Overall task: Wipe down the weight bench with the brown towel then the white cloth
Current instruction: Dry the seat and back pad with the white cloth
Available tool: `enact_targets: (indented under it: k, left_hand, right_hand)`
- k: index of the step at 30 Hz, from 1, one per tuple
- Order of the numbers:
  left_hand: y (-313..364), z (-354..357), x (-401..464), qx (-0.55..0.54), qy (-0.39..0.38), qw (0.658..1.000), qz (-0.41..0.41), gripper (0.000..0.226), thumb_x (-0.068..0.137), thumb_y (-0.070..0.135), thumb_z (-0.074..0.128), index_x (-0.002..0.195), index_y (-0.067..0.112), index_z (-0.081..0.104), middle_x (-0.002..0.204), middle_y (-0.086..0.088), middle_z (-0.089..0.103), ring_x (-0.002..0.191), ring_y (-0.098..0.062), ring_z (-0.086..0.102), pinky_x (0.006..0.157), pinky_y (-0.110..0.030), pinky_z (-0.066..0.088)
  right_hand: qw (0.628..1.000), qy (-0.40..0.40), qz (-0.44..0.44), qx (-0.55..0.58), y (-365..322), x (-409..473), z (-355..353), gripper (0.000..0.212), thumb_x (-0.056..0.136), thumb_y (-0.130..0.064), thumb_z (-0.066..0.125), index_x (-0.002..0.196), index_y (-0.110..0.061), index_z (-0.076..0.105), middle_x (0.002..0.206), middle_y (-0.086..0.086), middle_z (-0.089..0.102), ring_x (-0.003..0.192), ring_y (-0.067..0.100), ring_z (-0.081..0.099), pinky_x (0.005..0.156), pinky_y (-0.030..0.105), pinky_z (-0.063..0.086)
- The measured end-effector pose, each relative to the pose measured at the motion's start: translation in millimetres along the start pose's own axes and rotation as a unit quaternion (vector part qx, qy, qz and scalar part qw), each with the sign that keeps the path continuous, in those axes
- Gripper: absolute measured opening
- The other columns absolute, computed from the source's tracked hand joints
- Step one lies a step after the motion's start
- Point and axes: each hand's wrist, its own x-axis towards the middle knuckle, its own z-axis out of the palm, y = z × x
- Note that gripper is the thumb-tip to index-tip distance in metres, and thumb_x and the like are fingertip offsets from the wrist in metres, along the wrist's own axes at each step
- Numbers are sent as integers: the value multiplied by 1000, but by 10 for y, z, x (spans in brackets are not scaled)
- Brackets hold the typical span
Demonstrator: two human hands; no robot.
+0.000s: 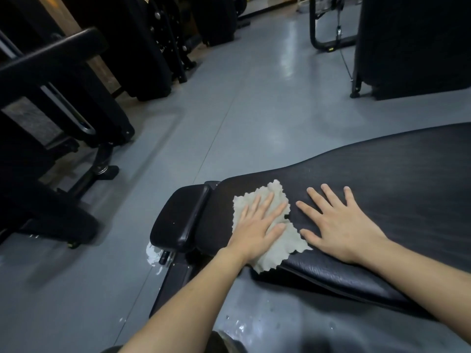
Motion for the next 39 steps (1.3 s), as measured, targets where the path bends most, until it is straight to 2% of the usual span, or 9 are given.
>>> enact_targets:
  k: [4, 7, 10, 17, 25, 30, 33, 37, 39]
  left_hand:
    - [7, 35, -98, -2, 7, 998, 62, 51, 103, 59, 27, 152, 58, 15, 164, 26, -9, 151, -4, -20, 123, -39, -9]
    - [12, 71, -215, 0, 13, 998, 65, 50, 105, 55, 28, 154, 55, 16, 164, 27, -8, 151, -3, -18, 125, -41, -4]
    - [-49, 88, -296, -8, 20, 999, 42, 51, 104, 58, 25, 154, 54, 13, 163, 29, -9, 150, -1, -18, 125, -41, -2]
    - [-297, 75, -397, -16, 52, 997, -56, 56, 101, 65, 26, 154, 55, 9, 162, 31, -7, 149, 4, -18, 125, -37, -1]
    - [-840, -136, -428, 91, -8, 991, 95, 63, 104, 56, 28, 159, 39, 3, 168, 15, -8, 154, -9, -12, 126, -41, 4]
    - [-1147, -230, -478, 130, -44, 983, 126, 73, 100, 64, 27, 161, 32, 0, 168, 7, -12, 155, -17, -11, 125, -51, 10]
    - [-1192, -232, -520, 136, -41, 981, 134, 75, 100, 63, 30, 161, 31, 0, 169, 4, -11, 155, -19, -11, 125, -51, 10]
    - [-1218, -222, -561, 131, -27, 981, 141, 79, 98, 65, 40, 161, 33, 3, 169, 5, -10, 155, -17, -11, 126, -47, 7]
    - [-1216, -210, -593, 115, -14, 983, 146, 83, 96, 67, 44, 161, 33, 5, 169, 6, -9, 155, -15, -9, 126, -44, 6]
  right_hand:
    - [1000, 7, 1, 12, 14, -4, 12, 86, 86, -71, -2, 161, -31, 14, 169, 8, 4, 155, 34, -1, 119, 64, 1]
    - [1000, 2, 2, 17, 5, -15, -7, 89, 83, -71, -6, 161, -32, 11, 169, 7, 1, 155, 33, -4, 119, 63, 0]
    - [1000, -11, 6, 11, 3, -26, -28, 92, 78, -71, -14, 161, -34, 2, 169, 5, -7, 155, 32, -11, 120, 61, -5]
    - [1000, -12, 5, 8, -1, -55, -41, 92, 77, -70, -16, 160, -37, 3, 170, 4, -5, 155, 31, -9, 121, 59, -4]
    - [991, 112, -69, 13, 33, -42, 68, 63, 95, -56, 30, 140, -23, 59, 150, 4, 52, 143, 27, 42, 116, 55, 17]
    - [975, 179, -134, -8, 4, -33, 67, 57, 96, -46, 33, 133, -15, 64, 142, 12, 58, 136, 31, 50, 112, 61, 30]
    - [965, 198, -167, -32, -76, -5, 30, 56, 95, -44, 35, 131, -12, 64, 141, 14, 59, 134, 33, 52, 112, 58, 28]
    - [963, 207, -172, 1, -519, 24, -166, 63, 88, -52, 62, 133, -8, 62, 142, 16, 57, 135, 34, 51, 114, 54, 37]
    - [966, 188, -176, 22, -874, 59, -211, 73, 83, -57, 65, 134, -5, 60, 143, 16, 56, 135, 34, 50, 114, 51, 39]
